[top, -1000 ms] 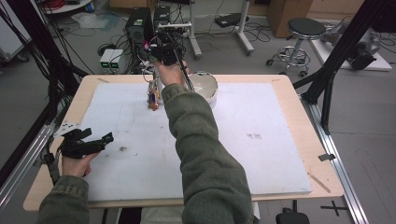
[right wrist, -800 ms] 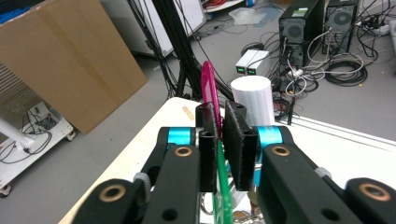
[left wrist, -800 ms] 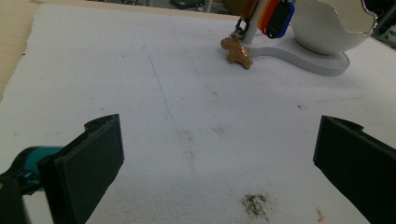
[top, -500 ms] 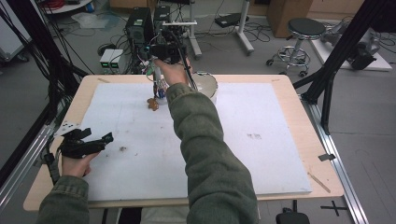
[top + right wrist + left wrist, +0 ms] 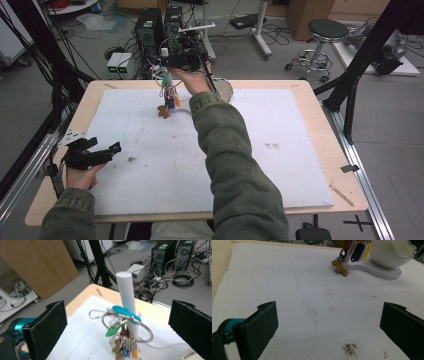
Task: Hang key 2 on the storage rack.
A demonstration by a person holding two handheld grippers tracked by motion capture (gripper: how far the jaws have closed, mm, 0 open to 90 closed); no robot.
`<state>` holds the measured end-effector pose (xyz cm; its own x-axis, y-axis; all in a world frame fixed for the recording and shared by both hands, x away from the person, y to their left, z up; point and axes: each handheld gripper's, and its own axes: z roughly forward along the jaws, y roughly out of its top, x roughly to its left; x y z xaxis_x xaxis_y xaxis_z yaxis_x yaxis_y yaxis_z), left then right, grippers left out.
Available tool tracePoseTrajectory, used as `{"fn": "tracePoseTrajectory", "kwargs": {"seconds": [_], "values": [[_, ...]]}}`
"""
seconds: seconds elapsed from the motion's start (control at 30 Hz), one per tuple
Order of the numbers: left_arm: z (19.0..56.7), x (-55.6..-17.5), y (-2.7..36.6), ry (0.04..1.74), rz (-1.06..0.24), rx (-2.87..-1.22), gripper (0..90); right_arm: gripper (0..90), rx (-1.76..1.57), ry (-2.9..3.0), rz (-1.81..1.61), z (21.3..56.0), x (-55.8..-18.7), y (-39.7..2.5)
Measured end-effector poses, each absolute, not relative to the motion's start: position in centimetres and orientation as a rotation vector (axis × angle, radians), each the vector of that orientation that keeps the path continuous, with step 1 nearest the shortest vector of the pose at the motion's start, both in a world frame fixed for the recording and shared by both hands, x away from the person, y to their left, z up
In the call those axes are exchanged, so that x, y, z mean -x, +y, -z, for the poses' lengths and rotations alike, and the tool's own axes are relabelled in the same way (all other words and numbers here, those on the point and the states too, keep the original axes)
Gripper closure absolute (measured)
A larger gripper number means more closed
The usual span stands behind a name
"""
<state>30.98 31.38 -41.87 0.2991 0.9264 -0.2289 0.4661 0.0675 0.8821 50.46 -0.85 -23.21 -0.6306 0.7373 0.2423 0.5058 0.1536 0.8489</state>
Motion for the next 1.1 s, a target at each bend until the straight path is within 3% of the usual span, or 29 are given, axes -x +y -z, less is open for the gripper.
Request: {"fn": "tracePoseTrajectory", "kwargs": {"seconds": [1.1], "values": [[41.8, -30.8, 31.3, 1.321, -0.579, -1.569, 2.2, 1.0, -1.209, 2.177, -1.444, 24.8, -47.3, -9.1]]}}
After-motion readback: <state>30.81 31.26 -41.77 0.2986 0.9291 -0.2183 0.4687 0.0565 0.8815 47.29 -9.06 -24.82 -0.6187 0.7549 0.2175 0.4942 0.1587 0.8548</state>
